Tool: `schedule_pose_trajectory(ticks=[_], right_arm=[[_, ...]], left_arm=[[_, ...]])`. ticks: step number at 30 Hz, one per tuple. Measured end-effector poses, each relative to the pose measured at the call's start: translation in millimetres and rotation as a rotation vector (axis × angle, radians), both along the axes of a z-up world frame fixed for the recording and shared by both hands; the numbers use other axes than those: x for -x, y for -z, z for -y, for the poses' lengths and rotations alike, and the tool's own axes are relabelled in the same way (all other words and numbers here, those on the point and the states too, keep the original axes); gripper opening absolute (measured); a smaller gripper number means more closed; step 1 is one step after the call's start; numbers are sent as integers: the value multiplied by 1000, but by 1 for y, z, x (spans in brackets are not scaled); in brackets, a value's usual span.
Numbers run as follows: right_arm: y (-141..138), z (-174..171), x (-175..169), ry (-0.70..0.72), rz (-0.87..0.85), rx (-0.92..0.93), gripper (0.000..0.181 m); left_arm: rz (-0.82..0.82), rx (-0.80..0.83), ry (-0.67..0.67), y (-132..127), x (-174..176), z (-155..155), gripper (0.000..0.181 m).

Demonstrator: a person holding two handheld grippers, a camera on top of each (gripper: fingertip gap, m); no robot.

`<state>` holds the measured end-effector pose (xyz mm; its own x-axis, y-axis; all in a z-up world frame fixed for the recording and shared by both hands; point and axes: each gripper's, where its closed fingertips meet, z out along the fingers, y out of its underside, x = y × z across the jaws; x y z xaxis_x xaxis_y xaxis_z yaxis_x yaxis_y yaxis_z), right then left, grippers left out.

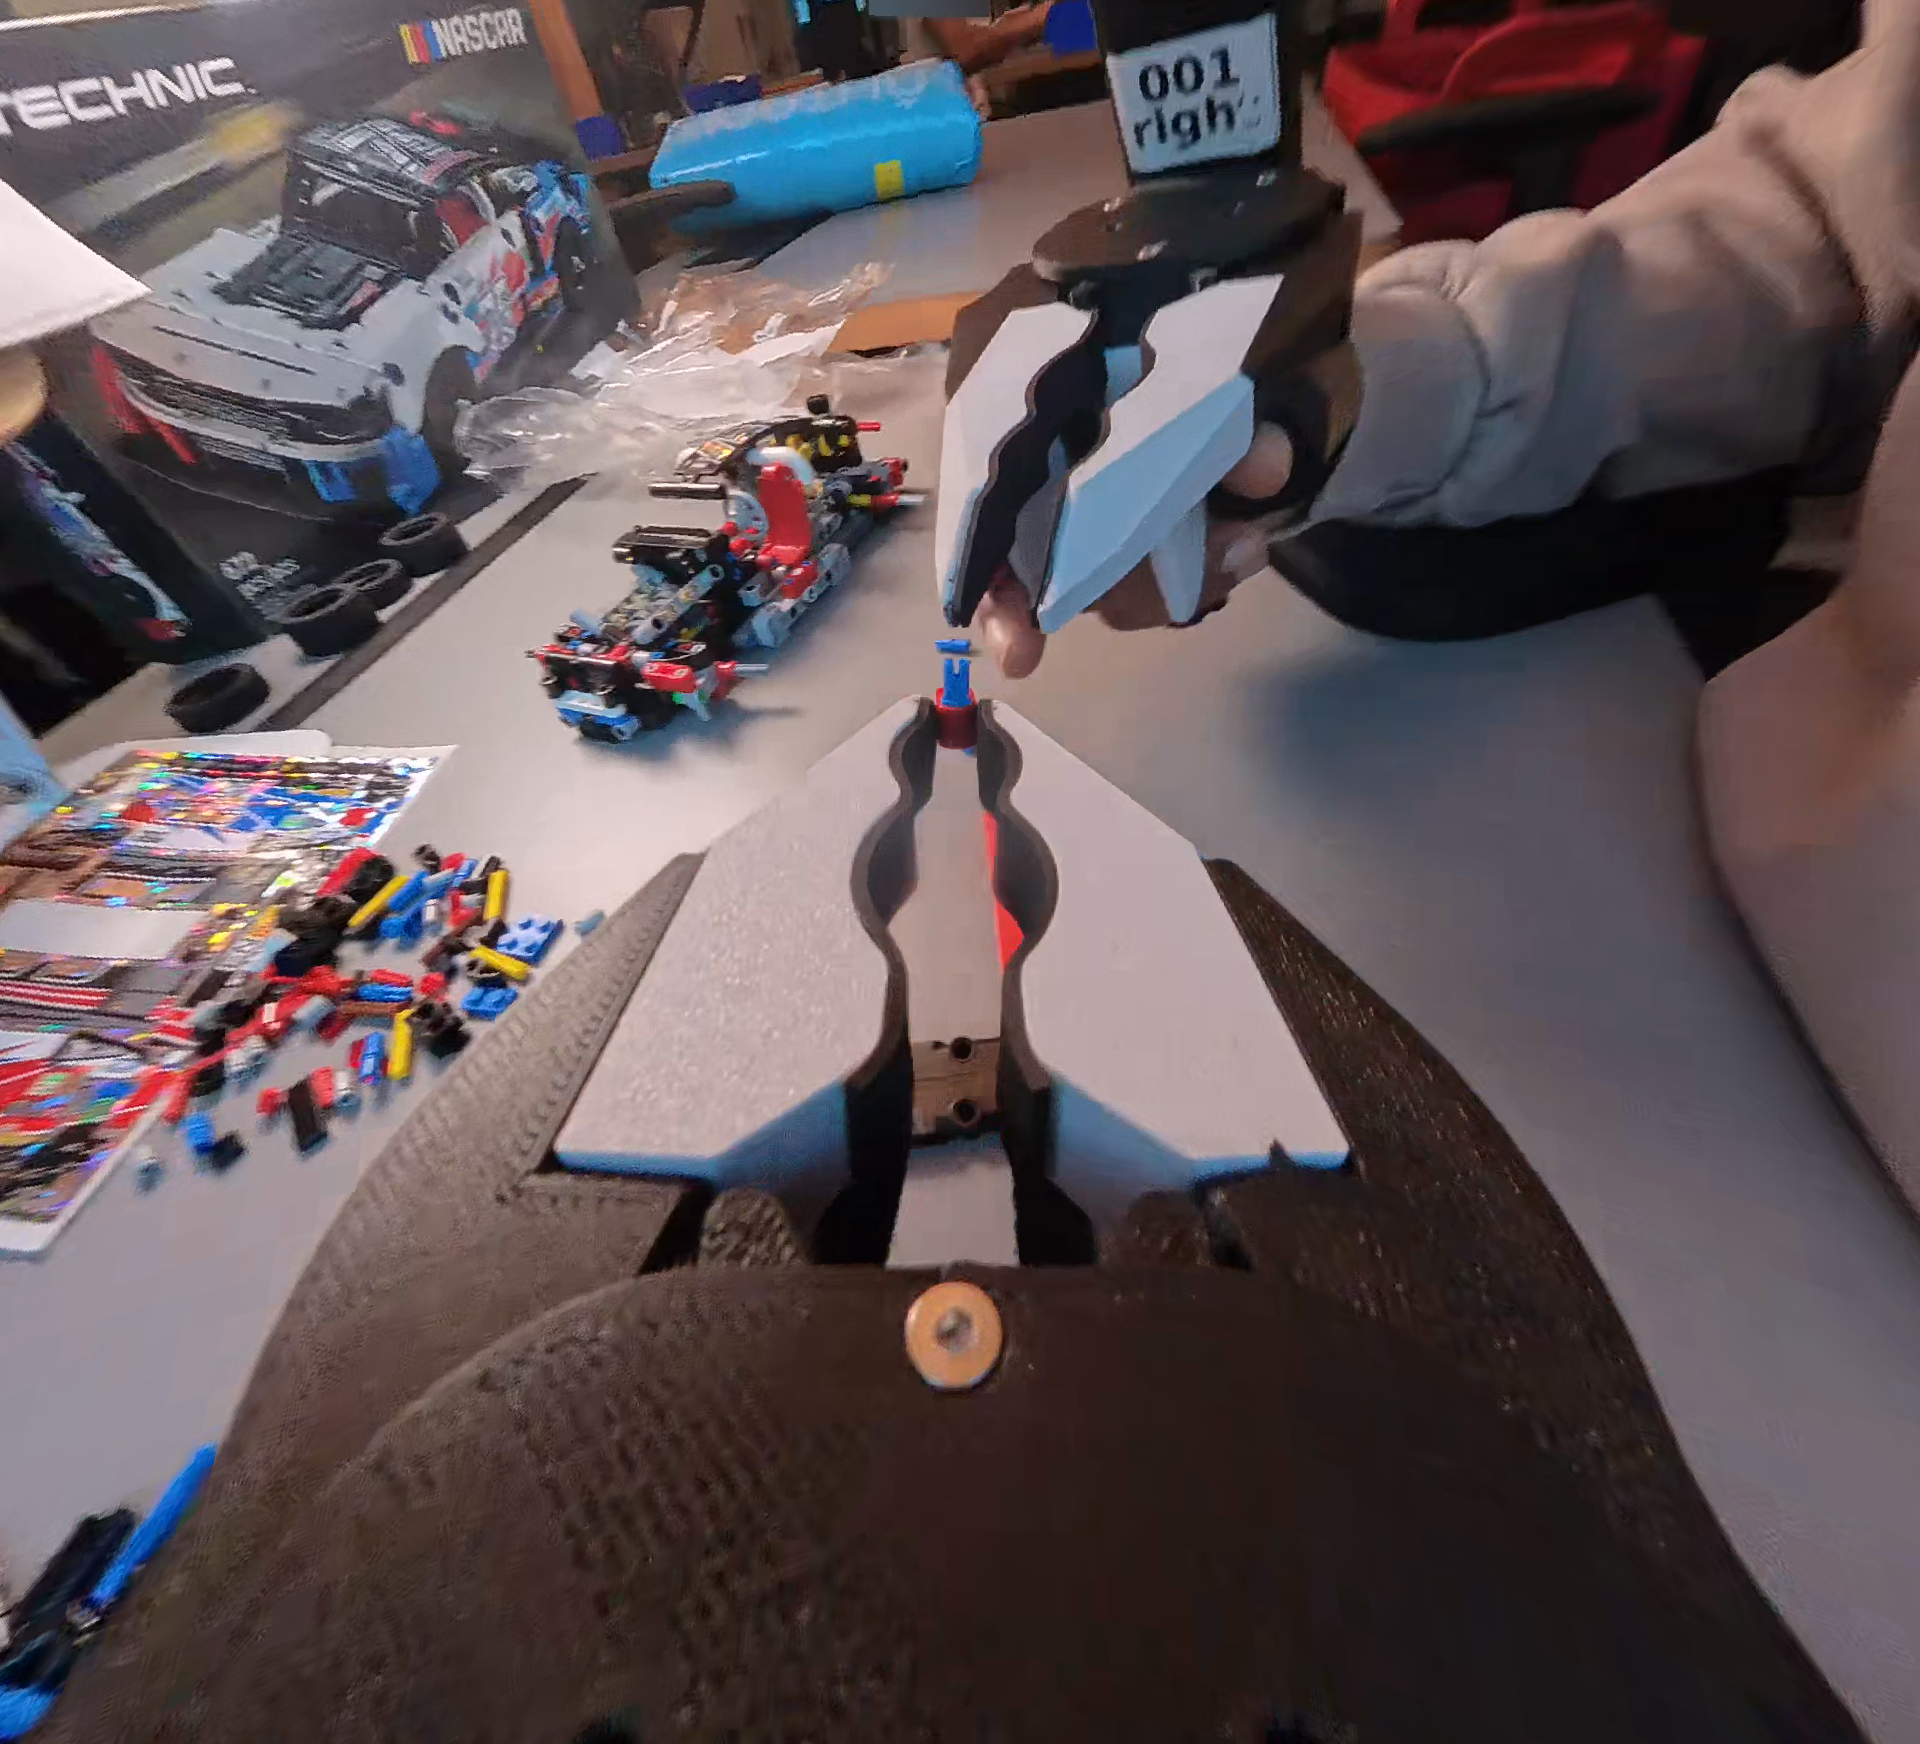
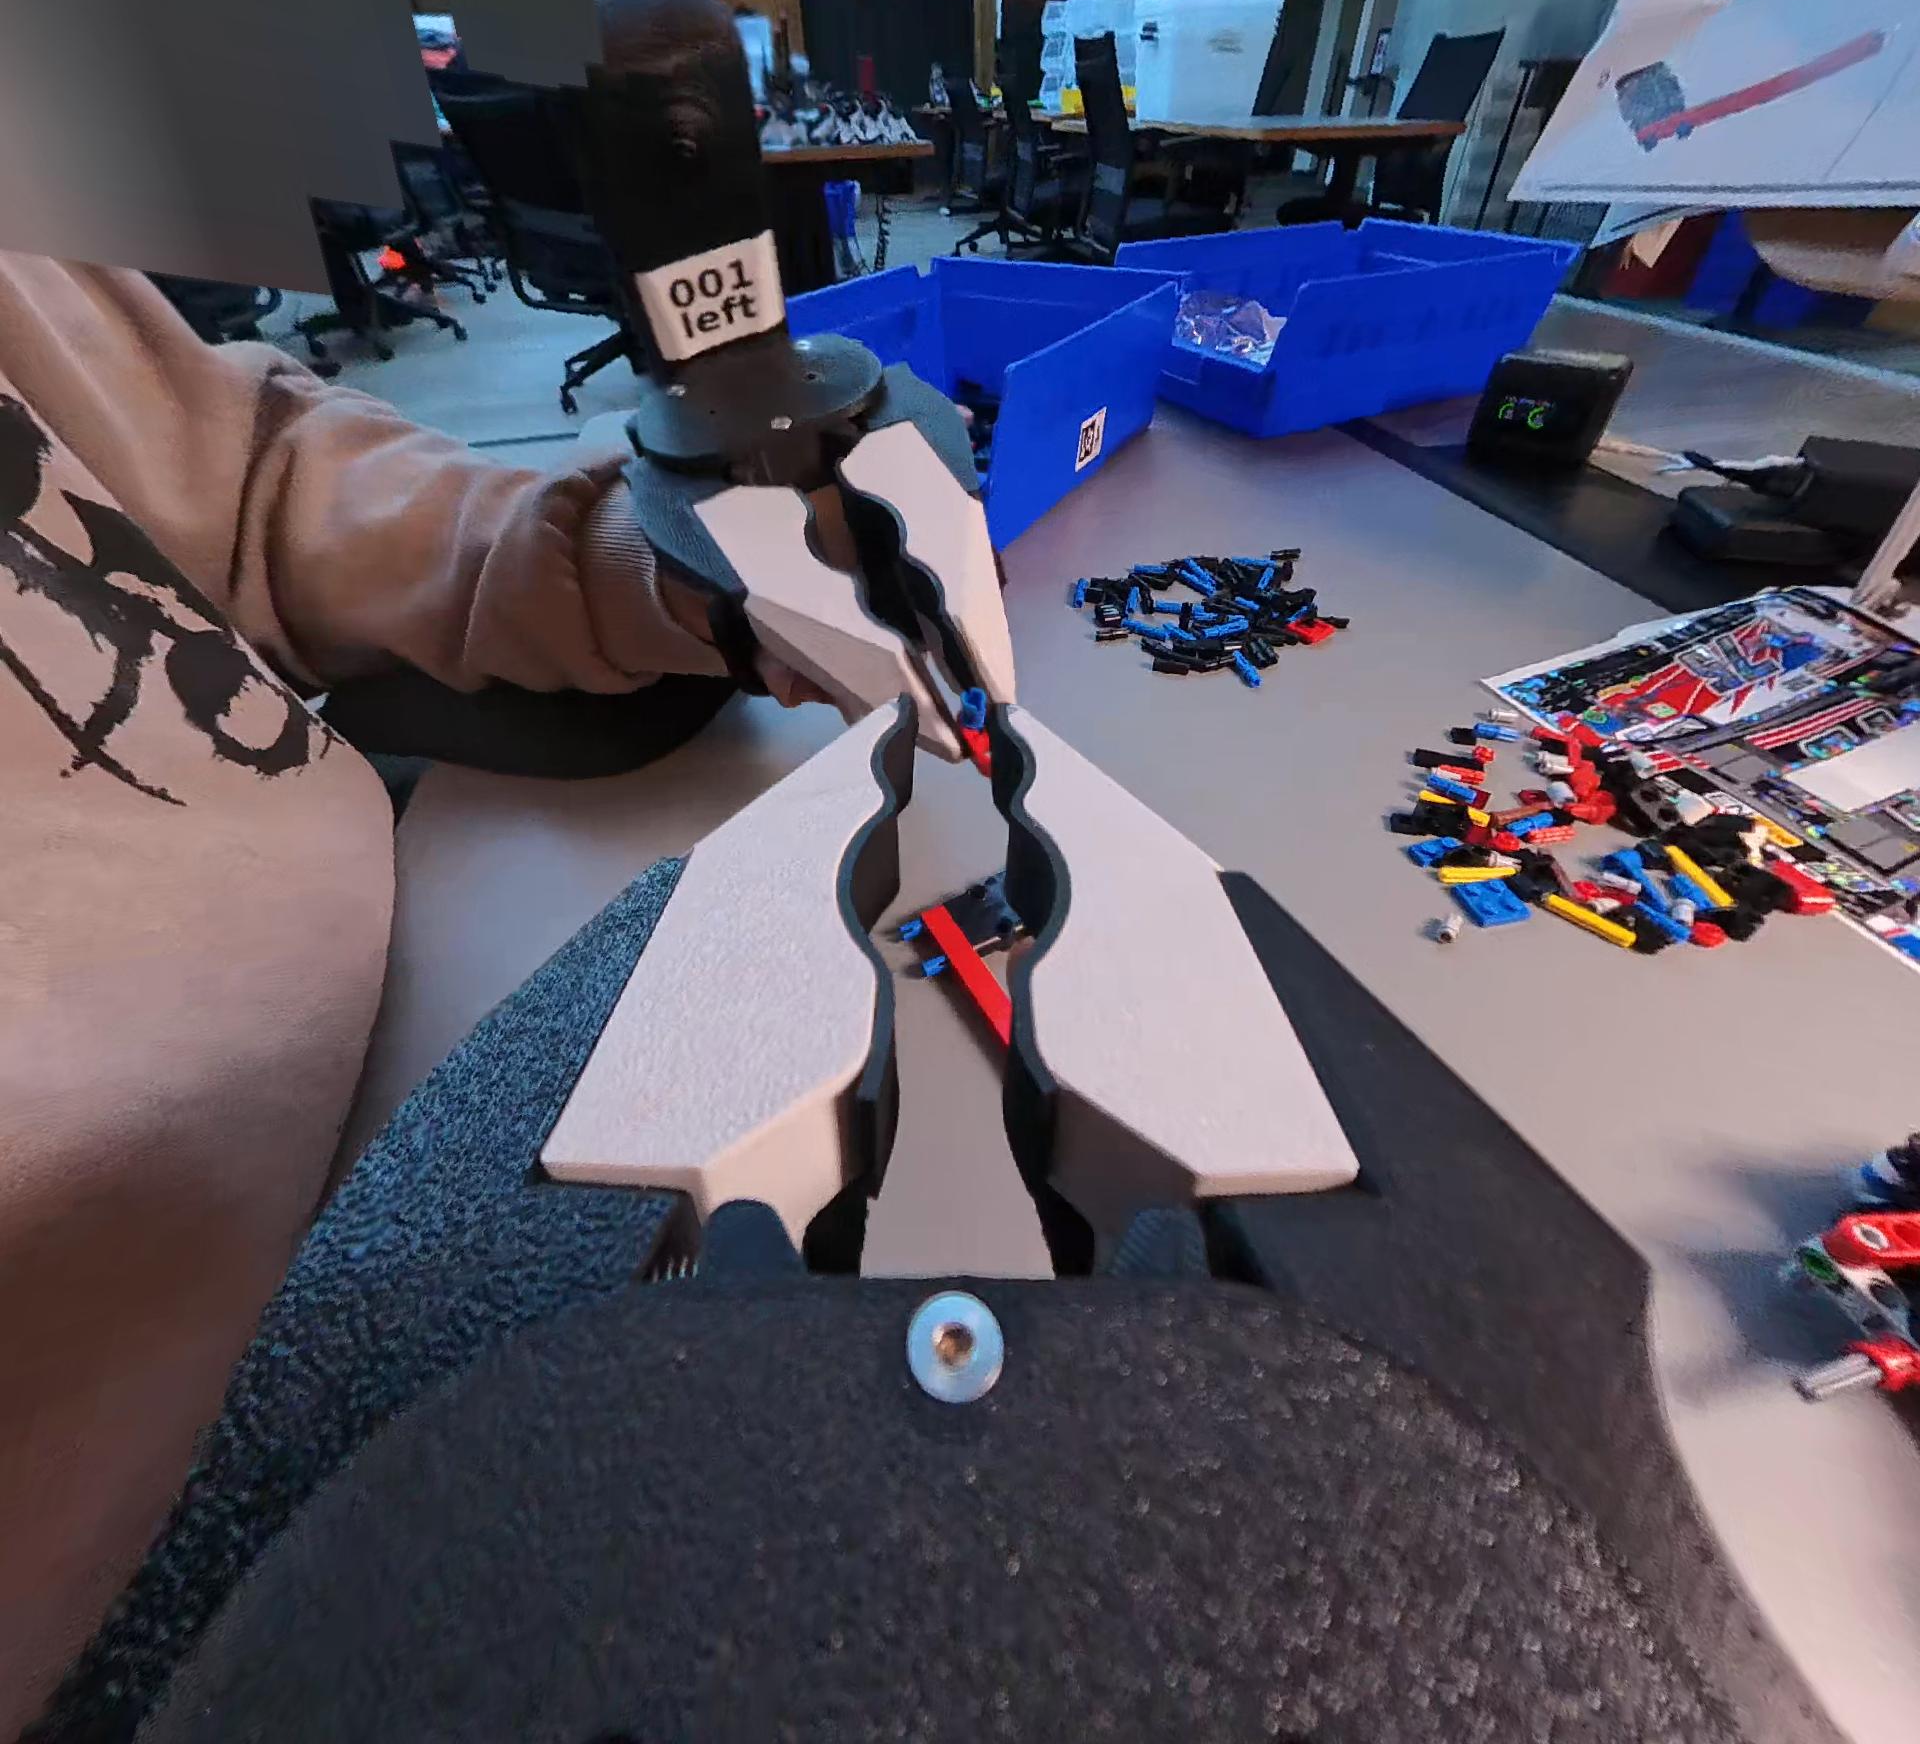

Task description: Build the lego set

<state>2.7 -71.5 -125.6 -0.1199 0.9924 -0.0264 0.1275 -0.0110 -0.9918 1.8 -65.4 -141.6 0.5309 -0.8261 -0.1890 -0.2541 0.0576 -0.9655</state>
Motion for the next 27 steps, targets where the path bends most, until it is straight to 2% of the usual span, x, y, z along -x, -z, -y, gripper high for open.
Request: schedule_pose_trajectory(ticks=[5,9,12,15,19,21,23,27], right_arm=[[11,-9,10,98,97,50,12],[25,-14,12,136,150,-37,2],[22,-14,12,115,122,14,1],[7,-11,8,29,14,238,1],[-24,-7,0,-173,-205,665,0],[-39,-11,-6,-252,-314,837,1],[-41,-12,-6,-279,-341,895,1],[-44,-6,-3,-333,-372,982,1]], left_arm=[[-191,-103,-97,14,0,-9,5],[-228,-113,-124,16,2,-11,6],[-219,-125,-123,13,2,-10,6],[-106,-138,-100,-4,0,-5,5],[166,-20,-10,-28,-3,3,6],[269,29,39,-36,-4,8,12],[334,40,54,-45,-5,9,17],[331,4,31,-52,-9,6,20]])
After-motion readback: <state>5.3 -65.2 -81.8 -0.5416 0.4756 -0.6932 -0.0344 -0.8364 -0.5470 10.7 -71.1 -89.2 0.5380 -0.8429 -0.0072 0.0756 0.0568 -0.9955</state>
